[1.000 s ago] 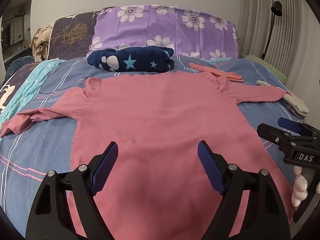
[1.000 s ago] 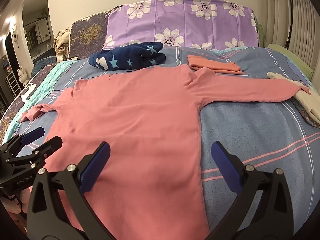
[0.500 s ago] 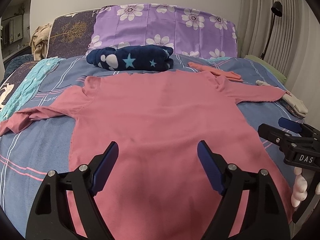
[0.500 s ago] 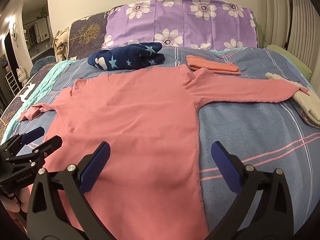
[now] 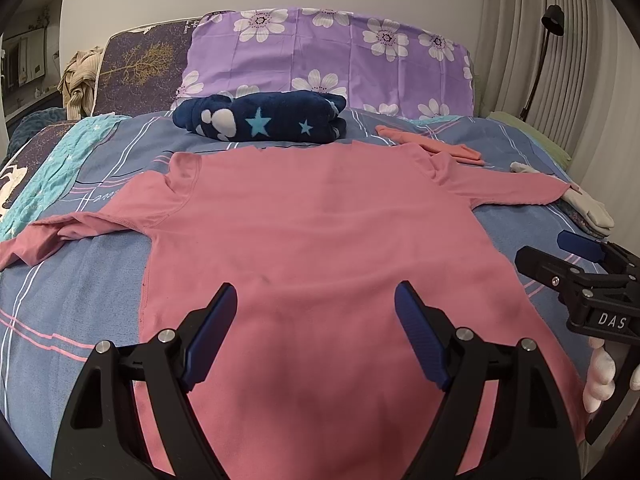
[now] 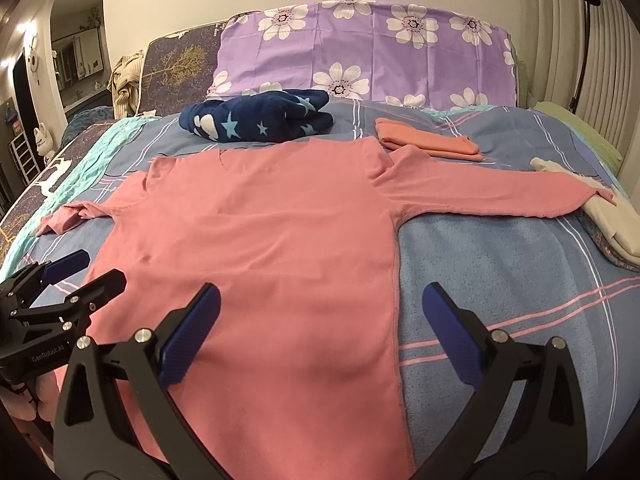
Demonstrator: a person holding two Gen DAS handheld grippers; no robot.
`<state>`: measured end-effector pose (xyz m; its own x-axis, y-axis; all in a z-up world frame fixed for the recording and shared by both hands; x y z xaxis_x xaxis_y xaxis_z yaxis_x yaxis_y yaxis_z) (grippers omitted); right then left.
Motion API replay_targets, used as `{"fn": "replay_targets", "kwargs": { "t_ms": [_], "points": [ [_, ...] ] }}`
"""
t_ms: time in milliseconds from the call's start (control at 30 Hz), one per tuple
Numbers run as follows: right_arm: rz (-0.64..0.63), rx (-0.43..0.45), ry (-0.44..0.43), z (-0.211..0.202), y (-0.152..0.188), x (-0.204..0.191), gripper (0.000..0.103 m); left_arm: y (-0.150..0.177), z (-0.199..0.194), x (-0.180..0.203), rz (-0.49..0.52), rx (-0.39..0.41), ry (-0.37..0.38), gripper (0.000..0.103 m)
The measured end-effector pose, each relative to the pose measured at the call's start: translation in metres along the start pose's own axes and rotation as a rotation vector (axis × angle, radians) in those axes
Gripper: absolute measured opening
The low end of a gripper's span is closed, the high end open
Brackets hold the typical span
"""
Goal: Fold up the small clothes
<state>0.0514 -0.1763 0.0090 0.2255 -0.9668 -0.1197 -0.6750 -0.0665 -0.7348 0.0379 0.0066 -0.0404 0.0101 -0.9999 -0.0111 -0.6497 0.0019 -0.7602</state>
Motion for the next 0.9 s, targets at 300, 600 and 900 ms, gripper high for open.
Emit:
{"fn": "replay_targets", "kwargs": {
  "t_ms": [300, 600, 900],
  "points": [
    [0.003, -0.006, 0.002, 0.000, 0.001, 0.000, 0.101, 0.000, 0.000, 0.000, -0.001, -0.002, 0.002, 0.082],
    [0.003, -0.007, 0.004, 0.000, 0.002, 0.001, 0.101, 0.004, 0.003, -0.009, -0.036, -0.011, 0.013, 0.082],
    [-0.033, -0.010, -0.042, 0.003, 0.003, -0.009, 0.091, -0.003, 0.002, -0.031, -0.085, 0.000, 0.005, 0.076]
  ]
}}
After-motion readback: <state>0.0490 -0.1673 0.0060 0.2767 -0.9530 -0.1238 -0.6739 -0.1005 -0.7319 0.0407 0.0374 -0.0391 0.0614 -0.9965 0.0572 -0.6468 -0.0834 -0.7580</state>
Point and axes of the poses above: each gripper's, at about its wrist camera, not at the fingertips, and z roughly the way its jaws point, x to its right, y to its underside, the point moved 5 cm from there along z, roughly the way its jaws point, and after that the axes turned 8 degrees about -y, right-handed, at the moved point
